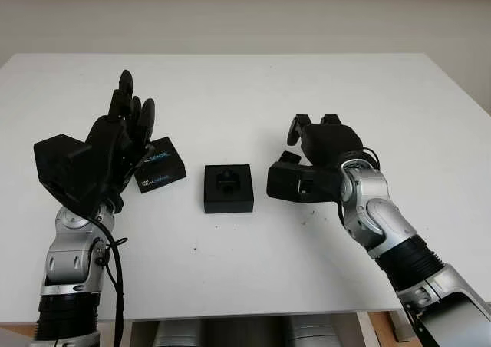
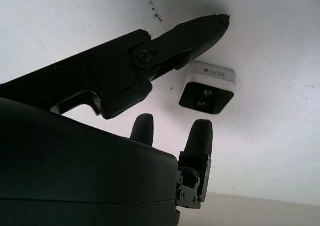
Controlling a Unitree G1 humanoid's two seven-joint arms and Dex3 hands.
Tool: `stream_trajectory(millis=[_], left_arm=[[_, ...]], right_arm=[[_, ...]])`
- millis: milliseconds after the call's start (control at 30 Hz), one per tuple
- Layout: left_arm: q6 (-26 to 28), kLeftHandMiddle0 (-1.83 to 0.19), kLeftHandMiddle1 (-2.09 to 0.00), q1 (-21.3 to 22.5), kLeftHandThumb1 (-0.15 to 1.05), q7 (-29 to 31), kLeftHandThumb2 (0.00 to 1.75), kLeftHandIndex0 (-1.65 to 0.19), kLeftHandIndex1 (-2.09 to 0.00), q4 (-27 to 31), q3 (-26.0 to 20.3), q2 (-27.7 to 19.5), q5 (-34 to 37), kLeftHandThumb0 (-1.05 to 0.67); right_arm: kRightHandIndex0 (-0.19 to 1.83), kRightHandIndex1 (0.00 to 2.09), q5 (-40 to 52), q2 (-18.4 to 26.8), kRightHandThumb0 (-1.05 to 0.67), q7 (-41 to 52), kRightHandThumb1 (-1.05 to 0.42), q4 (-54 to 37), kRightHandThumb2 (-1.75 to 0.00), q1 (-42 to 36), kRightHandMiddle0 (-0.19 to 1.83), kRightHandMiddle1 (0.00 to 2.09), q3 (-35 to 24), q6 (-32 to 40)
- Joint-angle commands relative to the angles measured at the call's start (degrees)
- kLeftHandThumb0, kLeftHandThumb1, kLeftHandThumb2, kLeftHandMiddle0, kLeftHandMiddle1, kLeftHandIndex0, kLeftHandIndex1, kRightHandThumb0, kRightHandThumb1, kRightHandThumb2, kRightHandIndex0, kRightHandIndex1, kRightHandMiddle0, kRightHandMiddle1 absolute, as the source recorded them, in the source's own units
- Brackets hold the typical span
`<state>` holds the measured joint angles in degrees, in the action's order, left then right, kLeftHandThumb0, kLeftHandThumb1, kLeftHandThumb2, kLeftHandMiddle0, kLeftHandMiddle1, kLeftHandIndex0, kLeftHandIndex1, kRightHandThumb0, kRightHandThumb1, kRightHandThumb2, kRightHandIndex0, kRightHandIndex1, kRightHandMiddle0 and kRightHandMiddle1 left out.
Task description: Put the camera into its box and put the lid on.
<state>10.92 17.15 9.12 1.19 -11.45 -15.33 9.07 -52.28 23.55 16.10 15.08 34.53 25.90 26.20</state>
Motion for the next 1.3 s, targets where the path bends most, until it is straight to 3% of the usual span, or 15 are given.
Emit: stream_trajectory(millis=[0,200,433,867,1033,1100,1167,1267], left_arm=[[-0.28,0.19,0.0,0.48,1.05,-0.1,0.57,0.19,0.0,0.79,-0.16,-0.46,-0.18,-0.73],[0.23,0.19,0.0,0.33,1.05,0.4,0.56,0.19,0.0,0.9,-0.27,-0.98,0.0,-0.73],[0.0,0.19,0.0,0.34,1.05,0.64,0.56,0.19,0.0,0.8,-0.2,-1.08,0.03,-0.71],[0.21,0.19,0.0,0.25,1.05,0.3,0.54,0.19,0.0,0.94,-0.1,-0.88,-0.18,-0.73],[0.02,0.19,0.0,0.12,1.05,0.41,0.54,0.19,0.0,1.19,-0.18,-0.87,0.01,-0.72],[-0.47,0.19,0.0,0.07,1.05,0.58,0.55,0.19,0.0,1.11,-0.2,-0.95,-0.04,-0.72],[-0.54,0.19,0.0,-0.01,1.05,0.55,0.55,0.19,0.0,1.26,-0.23,-0.94,-0.07,-0.72],[-0.6,0.19,0.0,-0.06,1.05,0.5,0.56,0.19,0.0,1.34,-0.2,-1.06,-0.27,-0.71]], right_arm=[[-0.19,1.71,0.39,-0.34,-0.78,-0.36,-0.91,0.98,-0.05,0.62,-0.19,1.39,-0.23,-0.22],[-0.19,1.75,0.68,-0.77,-0.78,-2.76,-0.9,4.11,-0.05,1.23,-0.19,1.52,-0.02,-2.25],[-0.19,1.74,0.38,-1.36,-0.77,-3.99,-0.91,6.98,-0.05,2.14,-0.19,1.38,0.12,-2.16],[-0.19,1.77,2.5,-2.02,-0.71,-8.34,-0.9,11.35,-0.05,2.56,-0.13,1.44,-0.65,-4.01],[-0.19,1.98,2.23,-1.69,-0.67,-9.19,-0.92,12.51,-0.06,2.83,-0.07,1.46,0.08,-4.96],[-0.11,2.03,1.95,-1.68,-0.64,-8.72,-0.93,13.22,-0.06,3.31,-0.04,1.4,0.54,-4.93],[0.21,2.08,1.85,-1.66,-0.59,-8.27,-0.95,13.91,-0.06,3.76,0.04,1.26,0.99,-4.97],[0.41,2.09,1.74,-1.77,-0.52,-9.23,-0.96,14.2,-0.06,3.76,0.11,1.17,1.18,-5.22]])
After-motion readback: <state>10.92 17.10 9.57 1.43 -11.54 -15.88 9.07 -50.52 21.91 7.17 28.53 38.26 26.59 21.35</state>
